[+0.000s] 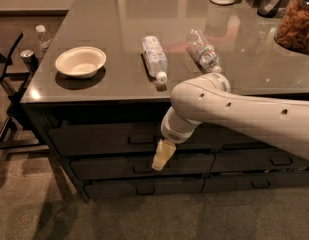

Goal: Open top drawer

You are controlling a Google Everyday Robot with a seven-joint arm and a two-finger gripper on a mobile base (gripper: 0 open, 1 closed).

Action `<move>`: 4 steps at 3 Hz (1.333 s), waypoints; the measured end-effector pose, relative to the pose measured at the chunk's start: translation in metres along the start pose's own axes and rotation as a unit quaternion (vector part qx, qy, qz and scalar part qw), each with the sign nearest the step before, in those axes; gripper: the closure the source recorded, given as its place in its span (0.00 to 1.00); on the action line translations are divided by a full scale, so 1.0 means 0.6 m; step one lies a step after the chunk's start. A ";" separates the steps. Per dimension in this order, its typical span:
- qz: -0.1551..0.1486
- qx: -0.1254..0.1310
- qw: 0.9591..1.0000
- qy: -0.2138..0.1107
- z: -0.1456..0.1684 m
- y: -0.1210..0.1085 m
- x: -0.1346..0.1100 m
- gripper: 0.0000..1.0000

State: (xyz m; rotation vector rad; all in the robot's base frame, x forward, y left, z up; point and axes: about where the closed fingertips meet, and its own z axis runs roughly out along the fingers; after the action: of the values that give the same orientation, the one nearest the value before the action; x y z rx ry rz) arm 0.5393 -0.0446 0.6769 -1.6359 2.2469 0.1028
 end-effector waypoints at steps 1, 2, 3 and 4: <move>-0.005 -0.004 1.000 -0.001 0.010 -0.003 -0.006 0.00; -0.008 -0.010 1.000 -0.002 0.027 0.000 -0.005 0.00; -0.017 -0.014 1.000 -0.010 0.044 -0.008 -0.015 0.00; -0.027 -0.017 0.999 -0.017 0.062 -0.014 -0.029 0.00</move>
Offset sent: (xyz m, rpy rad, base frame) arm 0.0060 0.0089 -0.0244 0.0105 0.0231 0.0333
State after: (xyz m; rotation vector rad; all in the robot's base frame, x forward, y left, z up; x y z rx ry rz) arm 0.5607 -0.0219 0.6489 -1.6991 2.1849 0.1540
